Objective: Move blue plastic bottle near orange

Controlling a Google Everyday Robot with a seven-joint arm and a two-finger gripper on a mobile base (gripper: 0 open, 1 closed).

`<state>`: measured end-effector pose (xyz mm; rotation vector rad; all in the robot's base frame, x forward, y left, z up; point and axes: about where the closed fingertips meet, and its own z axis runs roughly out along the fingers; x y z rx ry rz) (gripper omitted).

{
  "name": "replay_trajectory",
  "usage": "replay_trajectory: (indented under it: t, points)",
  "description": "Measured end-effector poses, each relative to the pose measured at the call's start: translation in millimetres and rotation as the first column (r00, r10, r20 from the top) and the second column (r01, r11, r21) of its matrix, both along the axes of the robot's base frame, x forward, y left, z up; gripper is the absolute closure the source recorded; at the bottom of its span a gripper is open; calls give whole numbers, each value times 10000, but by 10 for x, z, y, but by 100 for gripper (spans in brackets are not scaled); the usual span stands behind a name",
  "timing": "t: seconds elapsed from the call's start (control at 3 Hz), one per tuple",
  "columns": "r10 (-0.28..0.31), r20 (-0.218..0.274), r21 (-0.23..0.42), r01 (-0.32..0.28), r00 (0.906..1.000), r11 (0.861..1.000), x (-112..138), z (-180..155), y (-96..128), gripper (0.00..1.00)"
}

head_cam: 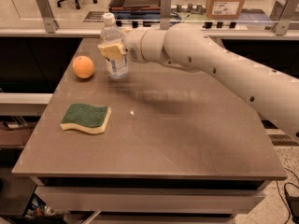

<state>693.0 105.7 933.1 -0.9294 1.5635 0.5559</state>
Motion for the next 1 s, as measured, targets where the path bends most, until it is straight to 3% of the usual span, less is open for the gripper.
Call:
replay_trajectory:
  t: [0.33,1.0]
  points:
    - [296,-370,-52,-298,9989,9995,44,-90,57,100]
    - [380,-388,-62,-383,9985,9992,27,-97,100,59]
